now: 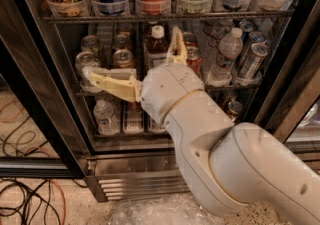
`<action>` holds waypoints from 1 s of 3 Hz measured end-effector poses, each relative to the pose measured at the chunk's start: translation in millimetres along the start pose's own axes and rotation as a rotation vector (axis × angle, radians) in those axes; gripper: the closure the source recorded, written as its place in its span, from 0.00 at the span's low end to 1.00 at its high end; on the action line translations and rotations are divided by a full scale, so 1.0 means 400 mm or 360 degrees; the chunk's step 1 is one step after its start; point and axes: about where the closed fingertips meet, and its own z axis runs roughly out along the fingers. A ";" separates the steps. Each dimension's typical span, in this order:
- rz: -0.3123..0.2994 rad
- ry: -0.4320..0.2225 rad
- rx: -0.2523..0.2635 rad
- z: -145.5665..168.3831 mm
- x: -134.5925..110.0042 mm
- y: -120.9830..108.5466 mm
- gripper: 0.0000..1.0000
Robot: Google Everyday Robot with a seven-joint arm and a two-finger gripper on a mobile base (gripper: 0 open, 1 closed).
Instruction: Pick pepsi can from top shelf of fridge
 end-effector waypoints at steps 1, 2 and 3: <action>-0.0089 -0.0043 -0.0038 0.050 -0.006 0.053 0.00; -0.0089 -0.0043 -0.0038 0.050 -0.006 0.053 0.00; -0.0063 -0.0007 -0.0022 0.058 0.002 0.052 0.00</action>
Offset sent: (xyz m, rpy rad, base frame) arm 0.0045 0.0221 0.0030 -0.0292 -0.0404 0.0089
